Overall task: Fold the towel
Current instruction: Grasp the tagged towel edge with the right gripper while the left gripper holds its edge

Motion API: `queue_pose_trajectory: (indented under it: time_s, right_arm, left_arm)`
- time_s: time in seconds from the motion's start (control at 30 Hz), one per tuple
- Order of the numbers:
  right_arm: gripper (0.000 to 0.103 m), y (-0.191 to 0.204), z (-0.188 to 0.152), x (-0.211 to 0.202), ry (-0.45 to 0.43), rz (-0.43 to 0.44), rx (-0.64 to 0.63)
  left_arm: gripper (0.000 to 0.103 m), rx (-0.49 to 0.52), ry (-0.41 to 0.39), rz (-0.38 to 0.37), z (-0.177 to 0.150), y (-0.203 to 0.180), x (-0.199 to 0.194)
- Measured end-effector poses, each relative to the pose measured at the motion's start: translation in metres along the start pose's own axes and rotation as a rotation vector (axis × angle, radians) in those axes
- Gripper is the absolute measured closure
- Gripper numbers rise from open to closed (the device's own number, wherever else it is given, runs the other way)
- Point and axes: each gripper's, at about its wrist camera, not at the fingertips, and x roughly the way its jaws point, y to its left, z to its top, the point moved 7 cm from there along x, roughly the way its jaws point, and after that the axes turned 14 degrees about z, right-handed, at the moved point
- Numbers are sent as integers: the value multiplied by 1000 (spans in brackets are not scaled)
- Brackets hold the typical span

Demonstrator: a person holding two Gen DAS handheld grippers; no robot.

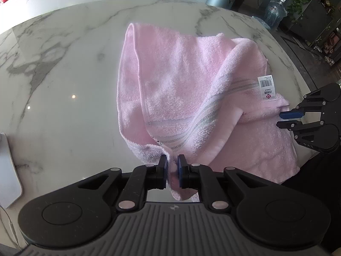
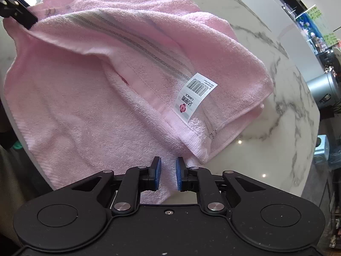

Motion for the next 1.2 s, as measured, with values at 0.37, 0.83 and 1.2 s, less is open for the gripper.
queue_pose_trajectory:
  time_s: [0.37,0.83,1.2]
  right_arm:
    - [82,-19,4,-34,-114,37,-115]
    - [73,-25,-5,-47,-82,1,-190]
    - [93,-18,9,-22,-66,9,-236]
  left_arm:
    - [94,0,-22,20,0,0,3]
    - [94,-75,-19,-12,0,8,4]
    - [94,-88,-14,-20,0,10,4]
